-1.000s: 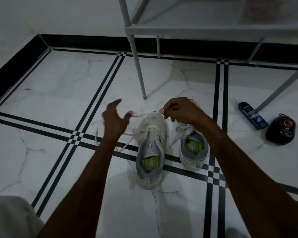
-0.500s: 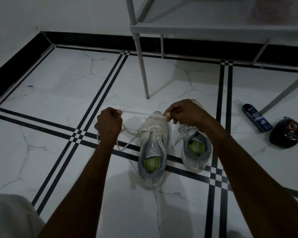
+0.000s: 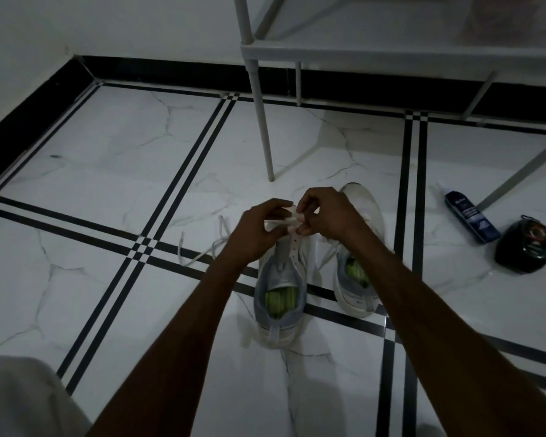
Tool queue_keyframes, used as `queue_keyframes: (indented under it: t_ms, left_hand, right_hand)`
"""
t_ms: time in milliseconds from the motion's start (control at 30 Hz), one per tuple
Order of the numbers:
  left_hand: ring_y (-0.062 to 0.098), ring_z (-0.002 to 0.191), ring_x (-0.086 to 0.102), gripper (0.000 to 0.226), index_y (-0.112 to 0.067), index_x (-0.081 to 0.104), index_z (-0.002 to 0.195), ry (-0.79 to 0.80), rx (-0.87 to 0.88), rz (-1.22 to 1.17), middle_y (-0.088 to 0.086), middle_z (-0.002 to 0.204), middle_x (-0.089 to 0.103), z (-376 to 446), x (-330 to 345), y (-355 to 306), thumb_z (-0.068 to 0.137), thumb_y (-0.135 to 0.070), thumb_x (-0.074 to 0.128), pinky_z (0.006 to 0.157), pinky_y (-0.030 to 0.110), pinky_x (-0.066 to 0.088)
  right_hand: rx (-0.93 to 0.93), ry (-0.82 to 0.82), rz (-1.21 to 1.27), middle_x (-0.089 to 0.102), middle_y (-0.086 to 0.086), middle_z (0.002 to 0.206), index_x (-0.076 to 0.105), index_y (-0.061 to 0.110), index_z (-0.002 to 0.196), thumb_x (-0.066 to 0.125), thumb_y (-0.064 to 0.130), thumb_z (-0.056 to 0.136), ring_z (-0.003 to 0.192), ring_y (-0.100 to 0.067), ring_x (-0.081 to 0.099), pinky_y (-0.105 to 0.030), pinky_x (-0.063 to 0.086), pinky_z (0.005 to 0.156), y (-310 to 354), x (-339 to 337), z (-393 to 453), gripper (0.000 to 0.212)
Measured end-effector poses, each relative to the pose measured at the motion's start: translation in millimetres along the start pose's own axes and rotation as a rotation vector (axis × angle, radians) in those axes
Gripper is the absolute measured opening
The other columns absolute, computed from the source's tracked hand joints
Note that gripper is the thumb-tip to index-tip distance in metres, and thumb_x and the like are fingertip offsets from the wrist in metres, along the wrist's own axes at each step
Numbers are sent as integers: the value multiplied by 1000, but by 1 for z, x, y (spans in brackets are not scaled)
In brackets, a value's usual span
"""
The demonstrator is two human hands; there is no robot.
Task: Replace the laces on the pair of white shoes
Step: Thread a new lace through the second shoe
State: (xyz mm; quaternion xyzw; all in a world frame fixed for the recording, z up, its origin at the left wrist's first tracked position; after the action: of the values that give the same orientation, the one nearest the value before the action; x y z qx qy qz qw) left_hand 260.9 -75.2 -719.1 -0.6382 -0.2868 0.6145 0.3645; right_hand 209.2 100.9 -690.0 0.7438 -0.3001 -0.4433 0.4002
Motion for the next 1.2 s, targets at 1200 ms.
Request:
queue_keyframes:
  t_ms: [1200]
  left_hand:
    - [15, 95, 64, 25, -32, 76, 89, -138, -207, 436, -11, 94, 70, -24, 23, 25, 78, -48, 60, 84, 40, 36]
  right_hand:
    - [425, 6, 272, 70, -23, 85, 76, 4, 74, 73, 3, 79, 76, -29, 65, -54, 56, 83, -50, 42, -4, 5]
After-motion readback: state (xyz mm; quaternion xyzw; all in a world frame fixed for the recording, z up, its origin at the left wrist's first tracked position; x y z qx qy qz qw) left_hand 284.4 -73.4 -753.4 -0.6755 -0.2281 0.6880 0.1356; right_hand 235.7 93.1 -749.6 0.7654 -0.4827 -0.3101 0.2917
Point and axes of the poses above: each hand's wrist, its own z-axis towards the middle knuckle, its own x-axis out of the palm, y = z × x, the point moved 1 cm from there along z, towards the middle knuckle
